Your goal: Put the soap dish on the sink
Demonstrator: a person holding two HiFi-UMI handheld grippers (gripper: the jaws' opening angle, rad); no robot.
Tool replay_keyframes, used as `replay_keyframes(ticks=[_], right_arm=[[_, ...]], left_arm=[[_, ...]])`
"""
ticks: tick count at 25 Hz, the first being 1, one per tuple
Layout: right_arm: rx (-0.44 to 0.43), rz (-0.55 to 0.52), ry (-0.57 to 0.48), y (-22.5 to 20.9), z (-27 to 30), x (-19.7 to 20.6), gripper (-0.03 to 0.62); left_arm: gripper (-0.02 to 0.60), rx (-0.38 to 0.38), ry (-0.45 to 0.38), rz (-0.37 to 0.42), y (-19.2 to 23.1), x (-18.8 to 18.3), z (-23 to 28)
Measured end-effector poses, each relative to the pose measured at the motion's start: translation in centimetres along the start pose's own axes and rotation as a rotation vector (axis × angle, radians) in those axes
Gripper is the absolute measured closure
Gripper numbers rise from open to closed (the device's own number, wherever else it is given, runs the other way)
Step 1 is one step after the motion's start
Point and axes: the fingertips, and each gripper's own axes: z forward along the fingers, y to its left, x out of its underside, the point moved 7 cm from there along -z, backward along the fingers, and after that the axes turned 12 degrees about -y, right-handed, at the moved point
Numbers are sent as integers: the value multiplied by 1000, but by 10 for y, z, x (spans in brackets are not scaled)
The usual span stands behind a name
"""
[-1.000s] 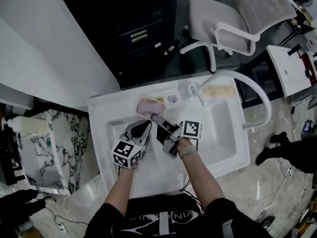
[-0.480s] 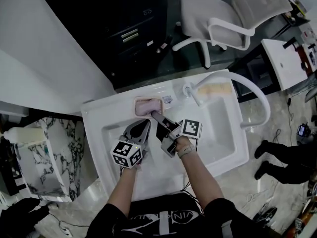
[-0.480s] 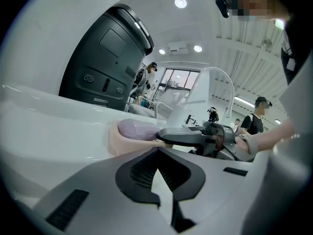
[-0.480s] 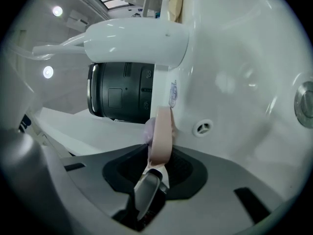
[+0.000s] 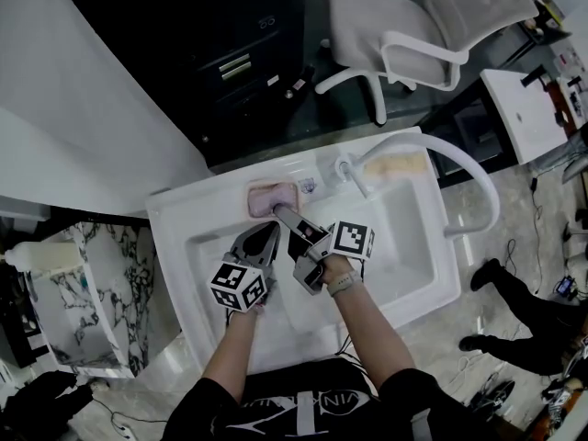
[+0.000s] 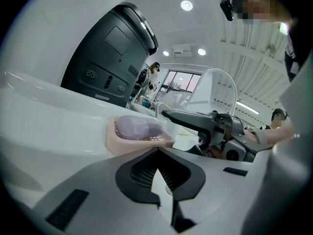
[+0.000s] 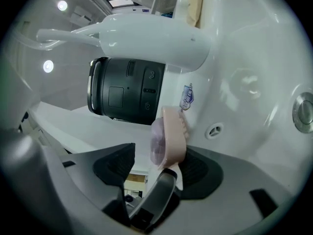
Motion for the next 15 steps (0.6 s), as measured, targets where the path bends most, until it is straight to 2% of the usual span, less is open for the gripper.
replay_keyframes(ticks=[4,7,11,15], right_arm=[[81,-23,9,2,-4,4,322],[33,-114,36,5,3,1,309],[44,-53,24,6,5,-1,278],[87,-58,26,3,0,1,273]], left_arm=[[568,-7,-9,-14,-1,1,2],[568,-9,-19,-28,-3,2,4],[568,9,-27,-48,-8,5,9],[568,22,-30,-51,-10,5,13]])
